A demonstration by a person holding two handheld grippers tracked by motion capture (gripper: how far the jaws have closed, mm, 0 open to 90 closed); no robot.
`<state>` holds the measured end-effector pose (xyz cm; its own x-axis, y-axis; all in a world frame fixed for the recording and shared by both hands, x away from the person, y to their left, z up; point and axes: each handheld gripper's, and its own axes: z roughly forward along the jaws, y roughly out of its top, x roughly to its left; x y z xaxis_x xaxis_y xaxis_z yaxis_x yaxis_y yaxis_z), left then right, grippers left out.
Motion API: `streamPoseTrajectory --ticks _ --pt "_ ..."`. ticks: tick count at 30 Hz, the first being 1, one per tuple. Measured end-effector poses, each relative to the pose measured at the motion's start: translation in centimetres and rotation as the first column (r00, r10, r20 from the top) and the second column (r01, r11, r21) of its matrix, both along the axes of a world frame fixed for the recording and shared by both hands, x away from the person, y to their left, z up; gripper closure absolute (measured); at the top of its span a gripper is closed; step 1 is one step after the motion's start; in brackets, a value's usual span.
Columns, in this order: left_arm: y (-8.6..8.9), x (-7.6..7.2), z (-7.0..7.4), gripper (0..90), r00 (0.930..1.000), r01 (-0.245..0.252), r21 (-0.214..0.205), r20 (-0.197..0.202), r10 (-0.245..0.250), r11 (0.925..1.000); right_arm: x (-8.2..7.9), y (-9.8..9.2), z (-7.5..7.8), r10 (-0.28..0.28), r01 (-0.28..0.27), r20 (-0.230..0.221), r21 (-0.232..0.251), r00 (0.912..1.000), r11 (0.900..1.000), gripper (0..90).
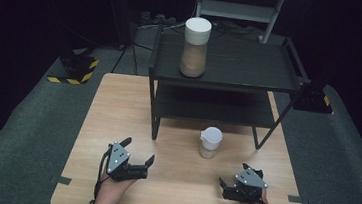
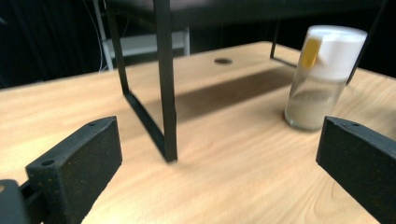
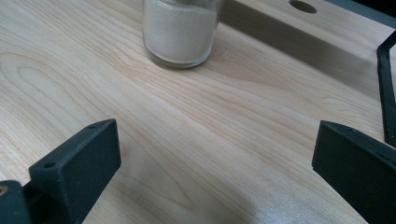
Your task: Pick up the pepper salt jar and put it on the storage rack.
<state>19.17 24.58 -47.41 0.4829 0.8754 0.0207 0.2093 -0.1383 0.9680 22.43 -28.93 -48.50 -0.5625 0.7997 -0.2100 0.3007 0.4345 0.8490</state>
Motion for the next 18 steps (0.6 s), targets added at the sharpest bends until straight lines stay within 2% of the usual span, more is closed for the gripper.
streamPoseTrajectory --ticks 10,11,12,14,16,17,18 --pt "0.7 -0.1 -1.4 0.4 0.9976 0.001 0.035 -0.069 0.001 0.9994 -0.1 0.1 -0.1 -0.01 0.01 0.007 -0.002 0.9999 0.9999 0.3" --pt "0.6 -0.1 -1.4 0.4 0.9953 -0.009 0.052 -0.095 0.014 0.9986 -0.2 0.2 0.0 -0.011 0.011 0.005 -0.005 0.9999 0.9999 0.3" --pt "0.6 -0.1 -1.4 0.4 0.9953 -0.009 0.052 -0.095 0.014 0.9986 -0.2 0.2 0.0 -0.011 0.011 0.005 -0.005 0.9999 0.9999 0.3" --pt "0.5 -0.1 -1.6 0.4 0.9924 -0.012 0.073 -0.121 0.021 0.9972 -0.2 0.4 0.0 -0.012 0.012 0.007 -0.013 0.9999 0.9998 0.3" --pt "0.3 -0.1 -1.7 0.4 0.9917 -0.006 0.099 -0.127 0.018 0.9951 -0.3 0.5 0.0 -0.015 0.015 0.008 -0.019 0.9999 0.9997 0.3" --pt "0.3 -0.1 -1.7 0.4 0.9917 -0.006 0.099 -0.127 0.018 0.9951 -0.3 0.6 0.0 -0.018 0.018 0.01 -0.021 0.9998 0.9996 0.3" --pt "0.1 -0.1 -1.8 0.4 0.9922 -0.003 0.127 -0.123 0.018 0.9919 -0.3 0.6 0.0 -0.021 0.021 0.012 -0.023 0.9997 0.9995 0.3"
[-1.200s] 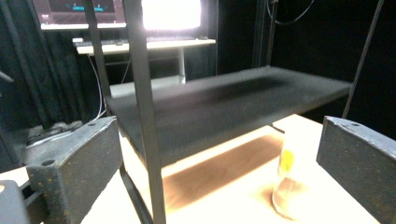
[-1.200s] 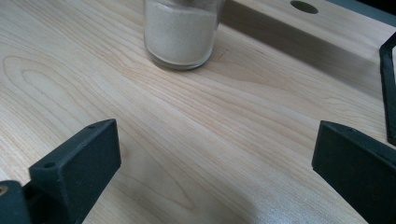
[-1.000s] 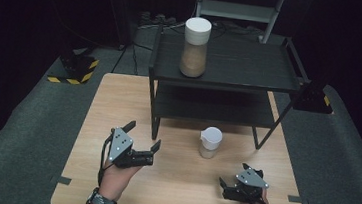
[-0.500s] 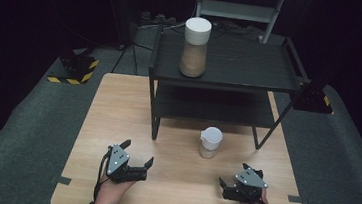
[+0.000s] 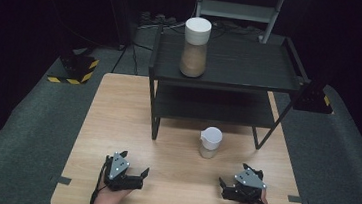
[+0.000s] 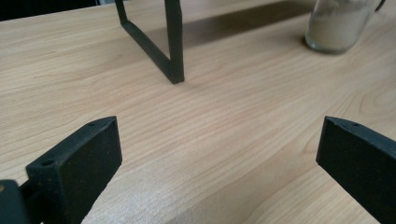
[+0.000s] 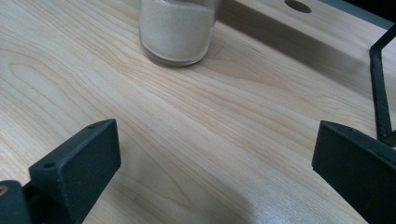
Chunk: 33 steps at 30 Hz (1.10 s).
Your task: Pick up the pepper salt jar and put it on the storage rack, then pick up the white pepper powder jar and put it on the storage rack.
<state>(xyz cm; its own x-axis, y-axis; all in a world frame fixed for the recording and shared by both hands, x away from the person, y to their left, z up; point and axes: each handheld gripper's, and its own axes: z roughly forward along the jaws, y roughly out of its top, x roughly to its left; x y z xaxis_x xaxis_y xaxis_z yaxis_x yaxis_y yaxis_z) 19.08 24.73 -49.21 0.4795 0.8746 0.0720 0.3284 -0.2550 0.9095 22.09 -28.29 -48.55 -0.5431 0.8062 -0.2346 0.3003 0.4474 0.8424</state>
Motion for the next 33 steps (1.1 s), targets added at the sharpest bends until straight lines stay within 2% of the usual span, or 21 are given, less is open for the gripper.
streamPoseTrajectory --ticks 3,9,16,29,33 --pt "-0.2 0.0 0.0 0.4 1.0 0.002 0.023 0.007 -0.003 0.9997 0.0 0.1 0.0 -0.001 0.001 0.002 -0.005 1.0 1.0 0.3" --pt "-1.7 -0.3 0.4 0.4 0.9998 0.002 0.139 0.021 -0.005 0.9902 0.0 -0.1 0.0 0.021 -0.021 0.007 -0.01 0.9998 0.9997 0.0" --pt "-1.6 0.2 0.7 0.4 0.9999 -0.008 0.125 -0.013 0.009 0.9921 -0.2 -0.5 -0.2 0.018 -0.018 0.01 0.019 0.9998 0.9996 0.0" --pt "-2.0 0.1 0.7 0.7 0.9999 0.013 0.163 -0.006 -0.012 0.9866 -0.5 -1.4 -0.5 0.024 -0.026 0.033 0.064 0.9992 0.9976 0.0" --pt "-1.8 0.0 0.7 0.7 0.9999 0.016 0.154 -0.004 -0.015 0.9879 -0.9 -1.4 -0.4 0.027 -0.034 0.079 0.087 0.9965 0.9956 0.0"
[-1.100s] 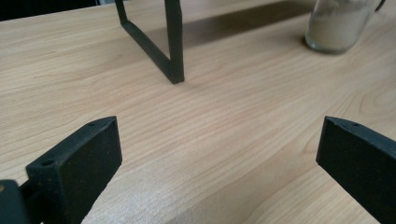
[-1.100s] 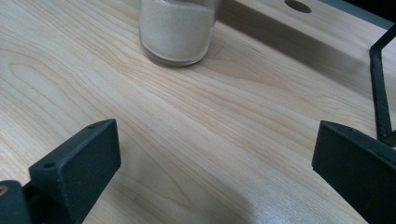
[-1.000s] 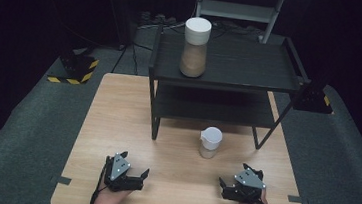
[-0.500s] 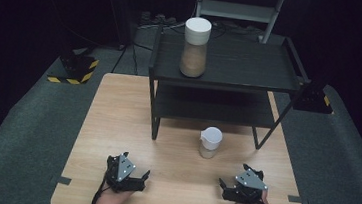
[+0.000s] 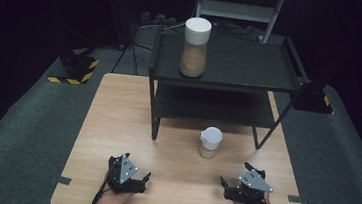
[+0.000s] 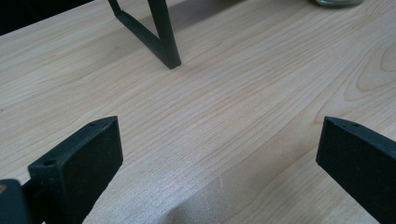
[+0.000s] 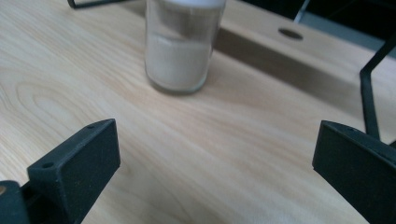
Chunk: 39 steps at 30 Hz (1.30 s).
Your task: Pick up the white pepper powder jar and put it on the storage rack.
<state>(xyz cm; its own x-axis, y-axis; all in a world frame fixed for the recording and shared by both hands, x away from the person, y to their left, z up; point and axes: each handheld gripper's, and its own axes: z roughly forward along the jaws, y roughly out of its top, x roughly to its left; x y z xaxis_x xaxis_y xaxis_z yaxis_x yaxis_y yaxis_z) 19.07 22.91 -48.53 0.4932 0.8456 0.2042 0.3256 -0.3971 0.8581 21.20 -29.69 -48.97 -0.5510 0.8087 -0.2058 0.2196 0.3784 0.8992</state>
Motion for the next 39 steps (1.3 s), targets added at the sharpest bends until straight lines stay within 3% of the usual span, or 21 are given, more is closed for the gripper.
streamPoseTrajectory --ticks 5,9,23,39 --pt "0.2 -0.1 -0.1 0.6 1.0 0.0 -0.01 0.001 0.0 0.9999 -0.2 0.2 0.0 0.019 -0.021 0.049 0.046 0.9987 0.9987 0.0" --pt "0.3 -0.1 -0.1 0.6 1.0 0.003 -0.014 0.002 -0.003 0.9999 -0.1 0.9 0.3 0.023 -0.027 0.062 0.051 0.9978 0.9984 0.0" --pt "0.5 0.0 -0.1 0.6 0.9999 0.016 -0.014 0.001 -0.016 0.9998 1.8 3.9 1.6 0.007 -0.008 0.017 0.081 0.9998 0.9967 0.0" --pt "0.4 -0.1 -0.1 0.5 0.9997 0.025 -0.002 0.004 -0.025 0.9997 4.5 5.8 1.4 -0.035 0.035 0.0 0.136 0.9994 0.9901 0.0"
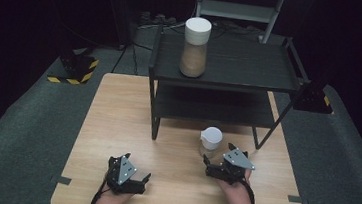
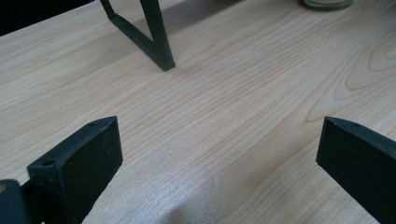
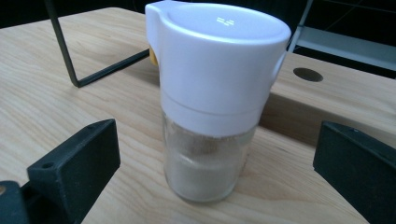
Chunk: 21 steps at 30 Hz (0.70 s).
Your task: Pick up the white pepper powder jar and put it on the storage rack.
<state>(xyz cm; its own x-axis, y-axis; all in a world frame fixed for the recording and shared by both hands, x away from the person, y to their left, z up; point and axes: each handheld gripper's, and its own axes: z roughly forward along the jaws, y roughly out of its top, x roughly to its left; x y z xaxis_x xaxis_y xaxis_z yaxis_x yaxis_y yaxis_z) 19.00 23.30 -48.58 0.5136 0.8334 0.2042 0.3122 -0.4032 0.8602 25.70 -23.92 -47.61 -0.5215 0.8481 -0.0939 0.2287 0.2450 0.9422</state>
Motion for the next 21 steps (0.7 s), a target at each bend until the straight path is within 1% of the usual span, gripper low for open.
streamPoseTrajectory --ticks 3,6,8,10,13,14,15,17,21 --pt "0.0 0.0 0.0 0.6 1.0 0.001 0.0 0.001 -0.001 1.0 0.3 0.2 -0.2 -0.002 0.002 0.002 0.006 1.0 1.0 0.0" --pt "0.1 0.0 0.0 0.5 1.0 0.003 -0.002 0.001 -0.003 1.0 0.8 0.5 -0.5 -0.006 0.006 0.008 0.028 1.0 0.9996 0.5" --pt "0.1 0.0 0.0 0.6 1.0 0.004 -0.004 0.001 -0.004 1.0 0.9 0.6 -0.6 -0.004 0.003 0.01 0.033 0.9999 0.9994 0.6" --pt "0.1 0.0 0.0 0.6 1.0 0.005 -0.005 0.0 -0.005 1.0 1.3 0.8 -0.8 0.001 -0.001 0.012 0.045 0.9999 0.999 3.7" --pt "0.2 0.0 0.0 0.6 1.0 0.006 -0.008 0.0 -0.006 0.9999 1.5 1.0 -1.0 -0.004 0.004 0.009 0.058 0.9999 0.9983 5.8" --pt "0.2 0.0 0.0 0.6 1.0 0.006 -0.01 0.0 -0.006 0.9999 1.6 1.1 -1.1 -0.007 0.007 0.006 0.073 1.0 0.9973 7.4" --pt "0.3 0.0 -0.1 0.5 1.0 0.006 -0.012 0.0 -0.006 0.9999 1.8 1.2 -1.2 -0.014 0.014 0.001 0.086 0.9999 0.9962 9.1" --pt "0.3 0.0 0.0 0.6 1.0 0.007 -0.013 -0.001 -0.007 0.9999 1.8 1.3 -1.3 -0.021 0.021 -0.001 0.092 0.9998 0.9955 10.5" --pt "0.3 0.0 -0.1 0.6 1.0 0.008 -0.014 -0.001 -0.008 0.9999 2.2 1.7 -2.0 -0.042 0.044 -0.015 0.124 0.999 0.9913 15.3"
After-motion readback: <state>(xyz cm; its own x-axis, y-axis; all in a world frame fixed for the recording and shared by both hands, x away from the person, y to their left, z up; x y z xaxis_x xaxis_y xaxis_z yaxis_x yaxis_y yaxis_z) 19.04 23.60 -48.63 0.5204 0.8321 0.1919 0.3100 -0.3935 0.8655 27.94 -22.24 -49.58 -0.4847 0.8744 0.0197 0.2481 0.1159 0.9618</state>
